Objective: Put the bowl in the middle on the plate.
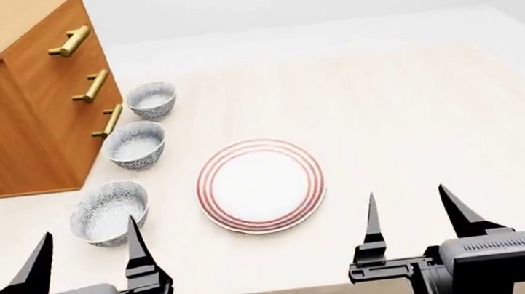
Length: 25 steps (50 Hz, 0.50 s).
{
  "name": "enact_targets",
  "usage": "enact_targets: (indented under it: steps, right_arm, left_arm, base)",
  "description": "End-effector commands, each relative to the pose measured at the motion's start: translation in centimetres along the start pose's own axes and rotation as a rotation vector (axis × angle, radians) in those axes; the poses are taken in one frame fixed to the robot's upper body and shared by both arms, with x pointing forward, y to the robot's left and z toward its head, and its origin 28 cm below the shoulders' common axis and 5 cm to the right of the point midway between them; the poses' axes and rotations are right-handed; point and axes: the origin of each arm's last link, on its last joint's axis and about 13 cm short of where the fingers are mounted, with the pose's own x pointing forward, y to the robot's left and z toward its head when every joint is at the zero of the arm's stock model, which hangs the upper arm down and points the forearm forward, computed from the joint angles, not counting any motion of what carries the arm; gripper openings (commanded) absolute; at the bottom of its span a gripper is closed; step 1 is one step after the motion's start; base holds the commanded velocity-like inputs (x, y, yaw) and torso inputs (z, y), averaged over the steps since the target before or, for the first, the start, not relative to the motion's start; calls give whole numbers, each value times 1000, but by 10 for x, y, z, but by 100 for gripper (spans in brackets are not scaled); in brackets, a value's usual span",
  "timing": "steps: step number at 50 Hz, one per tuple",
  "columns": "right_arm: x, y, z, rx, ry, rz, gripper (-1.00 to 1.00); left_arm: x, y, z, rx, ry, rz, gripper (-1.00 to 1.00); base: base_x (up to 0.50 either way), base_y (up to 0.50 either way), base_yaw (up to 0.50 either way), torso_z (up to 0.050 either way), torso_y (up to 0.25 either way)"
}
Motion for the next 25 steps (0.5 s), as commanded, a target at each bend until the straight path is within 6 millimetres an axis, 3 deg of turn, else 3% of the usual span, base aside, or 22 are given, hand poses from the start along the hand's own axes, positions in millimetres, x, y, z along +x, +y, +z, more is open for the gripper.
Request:
enact_targets:
  steps: [1,25]
  right_arm:
    - [-2,0,-3,4,1,5,100]
    - [-4,-2,-8,3,7,-3,100]
  left_arm:
    - [-1,2,3,2,-11,13,100]
    - [-3,4,5,2,-19,23,100]
  base:
    - [500,0,0,0,0]
    - [500,0,0,0,0]
